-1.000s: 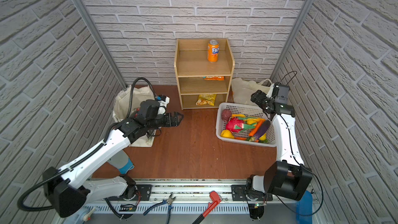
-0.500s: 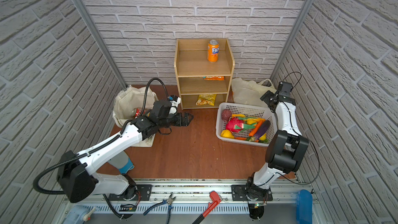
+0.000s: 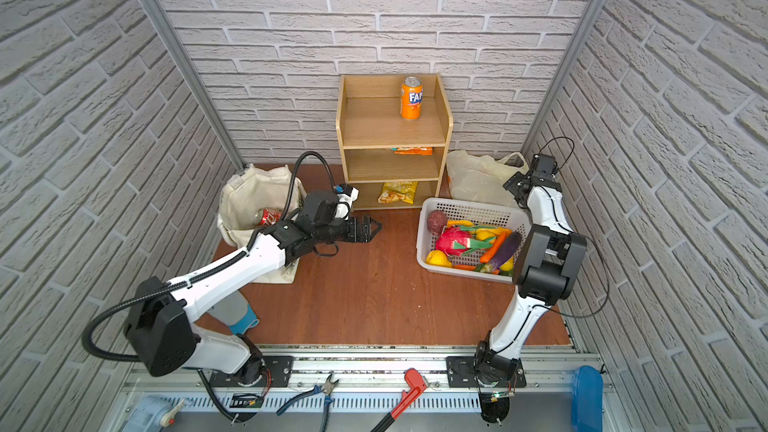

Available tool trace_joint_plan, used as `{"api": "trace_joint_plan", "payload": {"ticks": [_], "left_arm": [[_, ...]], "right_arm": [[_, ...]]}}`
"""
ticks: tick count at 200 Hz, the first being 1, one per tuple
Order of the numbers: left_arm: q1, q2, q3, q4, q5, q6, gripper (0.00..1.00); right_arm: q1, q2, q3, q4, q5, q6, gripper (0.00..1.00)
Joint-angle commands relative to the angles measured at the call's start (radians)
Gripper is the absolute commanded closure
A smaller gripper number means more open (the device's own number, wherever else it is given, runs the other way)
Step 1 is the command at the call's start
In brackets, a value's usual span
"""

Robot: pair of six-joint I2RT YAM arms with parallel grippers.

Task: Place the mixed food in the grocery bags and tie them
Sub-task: 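Grasp the yellow plastic bag behind the basket with the right gripper and lift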

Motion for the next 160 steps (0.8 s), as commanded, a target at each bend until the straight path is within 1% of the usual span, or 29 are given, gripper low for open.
{"api": "trace_joint_plan", "payload": {"ticks": [1, 19, 31, 36, 58, 67, 77, 85, 89, 111, 135, 160], "left_arm": [[-0.005, 0.01, 0.036, 0.069, 0.031, -0.013, 0.02], [-0.005, 0.014, 0.037, 0.068, 0.037, -0.015, 0.02], [-0.005, 0.014, 0.034, 0.066, 0.034, -0.014, 0.02], [-0.005, 0.014, 0.032, 0.066, 0.033, -0.016, 0.02], [-0.005, 0.014, 0.031, 0.065, 0.034, -0.017, 0.02], [-0.005, 0.012, 0.031, 0.067, 0.035, -0.015, 0.02], [-0.005, 0.012, 0.033, 0.067, 0.038, -0.018, 0.02], [-0.006, 0.013, 0.036, 0.067, 0.041, -0.02, 0.02], [-0.005, 0.011, 0.037, 0.067, 0.042, -0.021, 0.02], [-0.006, 0.005, 0.041, 0.069, 0.051, -0.023, 0.02], [-0.005, 0.0, 0.043, 0.063, 0.042, -0.018, 0.02], [-0.006, -0.015, 0.038, 0.055, 0.033, -0.013, 0.02]], "right_arm": [[0.0, 0.051, 0.062, 0.044, 0.018, -0.014, 0.17], [0.0, 0.085, 0.088, 0.049, 0.012, -0.024, 0.23], [0.0, 0.098, 0.096, 0.057, 0.005, -0.032, 0.33], [0.0, 0.101, 0.095, 0.057, 0.002, -0.033, 0.39], [-0.001, 0.088, 0.081, 0.071, -0.021, -0.044, 0.75], [0.0, 0.072, 0.065, 0.082, -0.032, -0.047, 0.85], [-0.001, 0.046, 0.046, 0.094, -0.048, -0.048, 0.93], [0.0, 0.033, 0.032, 0.103, -0.07, -0.048, 0.94], [0.0, -0.005, 0.024, 0.11, -0.081, -0.048, 0.94], [0.007, -0.102, -0.027, 0.142, -0.14, -0.032, 0.94], [0.034, -0.242, -0.111, 0.203, -0.16, -0.023, 0.94], [0.055, -0.379, -0.172, 0.223, -0.163, -0.021, 0.94]]}}
